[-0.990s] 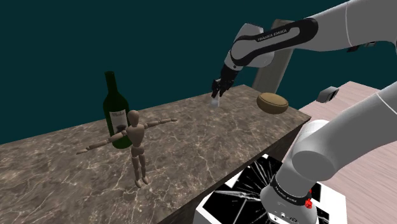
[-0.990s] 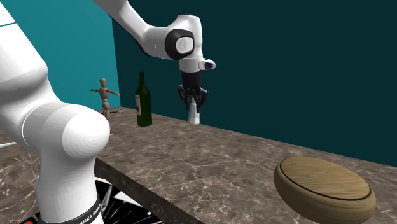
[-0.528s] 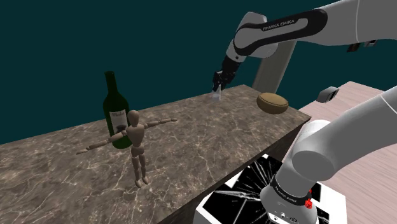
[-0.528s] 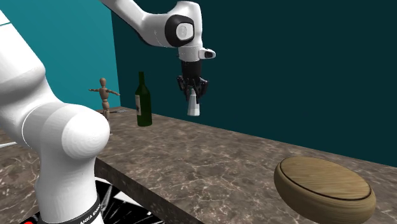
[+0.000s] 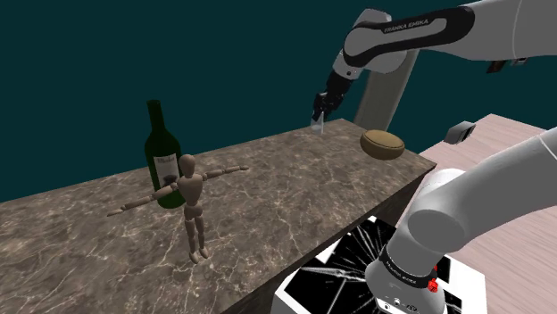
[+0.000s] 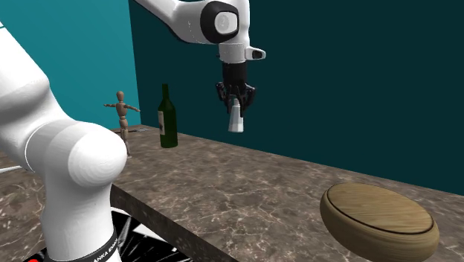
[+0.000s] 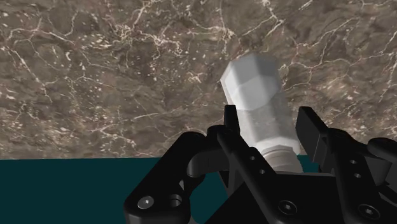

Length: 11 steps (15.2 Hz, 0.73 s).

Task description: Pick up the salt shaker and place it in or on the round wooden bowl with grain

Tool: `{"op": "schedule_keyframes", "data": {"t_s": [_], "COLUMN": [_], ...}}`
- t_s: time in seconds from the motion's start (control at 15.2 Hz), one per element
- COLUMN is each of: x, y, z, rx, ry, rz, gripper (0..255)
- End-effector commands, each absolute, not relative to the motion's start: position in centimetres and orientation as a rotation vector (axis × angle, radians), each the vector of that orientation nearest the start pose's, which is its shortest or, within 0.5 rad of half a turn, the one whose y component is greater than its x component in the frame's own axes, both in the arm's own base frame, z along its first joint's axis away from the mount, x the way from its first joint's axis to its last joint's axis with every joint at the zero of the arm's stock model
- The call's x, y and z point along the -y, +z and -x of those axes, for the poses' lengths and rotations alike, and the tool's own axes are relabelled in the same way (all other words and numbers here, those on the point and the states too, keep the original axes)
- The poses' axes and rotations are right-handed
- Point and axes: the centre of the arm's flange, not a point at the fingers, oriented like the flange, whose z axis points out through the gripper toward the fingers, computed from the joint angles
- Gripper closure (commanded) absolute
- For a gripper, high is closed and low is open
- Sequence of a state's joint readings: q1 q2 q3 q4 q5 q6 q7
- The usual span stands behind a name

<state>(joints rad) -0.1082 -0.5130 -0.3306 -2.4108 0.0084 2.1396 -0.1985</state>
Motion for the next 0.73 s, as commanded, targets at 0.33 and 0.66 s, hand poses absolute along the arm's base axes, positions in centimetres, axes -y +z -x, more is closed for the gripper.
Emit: {"op": "schedule_keyframes", "data": {"t_s": [0.33,0.66], "x": [27.1,32.9], "y": [51.1,51.3], "z": [-33.6,-30.6], "rx": [-0.332,-0.332], "ry": [-0.39,-0.39], "rz": [3.003,3.003], "gripper": [255,255]}}
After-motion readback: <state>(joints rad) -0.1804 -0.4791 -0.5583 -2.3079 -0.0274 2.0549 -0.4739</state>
